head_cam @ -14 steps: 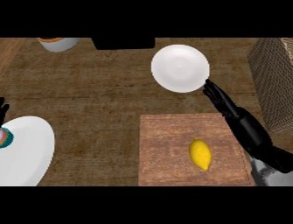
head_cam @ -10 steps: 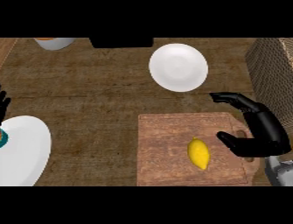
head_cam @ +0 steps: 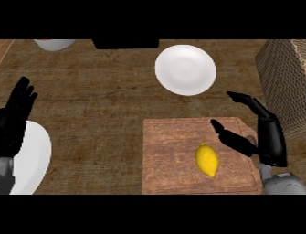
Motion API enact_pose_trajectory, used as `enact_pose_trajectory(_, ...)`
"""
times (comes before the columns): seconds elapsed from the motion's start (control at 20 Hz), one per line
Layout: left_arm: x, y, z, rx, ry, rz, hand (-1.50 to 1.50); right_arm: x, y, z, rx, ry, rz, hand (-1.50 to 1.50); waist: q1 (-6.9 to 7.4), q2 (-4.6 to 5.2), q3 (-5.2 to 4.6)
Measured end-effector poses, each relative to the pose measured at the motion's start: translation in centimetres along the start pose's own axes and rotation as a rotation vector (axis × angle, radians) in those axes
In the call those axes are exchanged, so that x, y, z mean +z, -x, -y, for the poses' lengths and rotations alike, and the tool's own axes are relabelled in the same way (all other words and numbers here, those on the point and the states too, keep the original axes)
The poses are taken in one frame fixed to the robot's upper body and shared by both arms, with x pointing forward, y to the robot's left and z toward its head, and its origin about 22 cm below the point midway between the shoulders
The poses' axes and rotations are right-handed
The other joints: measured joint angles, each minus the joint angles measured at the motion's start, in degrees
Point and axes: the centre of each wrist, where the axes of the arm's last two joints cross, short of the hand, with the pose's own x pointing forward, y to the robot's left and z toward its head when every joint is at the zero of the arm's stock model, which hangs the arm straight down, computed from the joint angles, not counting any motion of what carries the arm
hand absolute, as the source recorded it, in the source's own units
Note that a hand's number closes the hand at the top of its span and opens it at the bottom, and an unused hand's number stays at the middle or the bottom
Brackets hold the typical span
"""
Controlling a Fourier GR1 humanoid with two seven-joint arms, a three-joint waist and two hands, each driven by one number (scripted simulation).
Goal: Pick the lemon from the cutting board and place it in the basket
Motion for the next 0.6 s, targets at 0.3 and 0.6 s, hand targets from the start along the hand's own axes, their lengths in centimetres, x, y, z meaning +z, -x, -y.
enact_pose_trajectory(0.3, -0.5, 0.3, 0.4, -0.002, 0.005, -0.001, 0.00, -0.1, -0.9, 0.7, 0.276, 0.198, -0.120, -1.50, -0.46, -0.33, -0.27)
enact_pose_trajectory(0.6, -0.5, 0.5, 0.3, -0.002, 0.008, -0.009, 0.00, 0.7, -2.0, 2.9, 0.523, -0.038, -0.357, -1.50, -0.64, -0.67, -0.51)
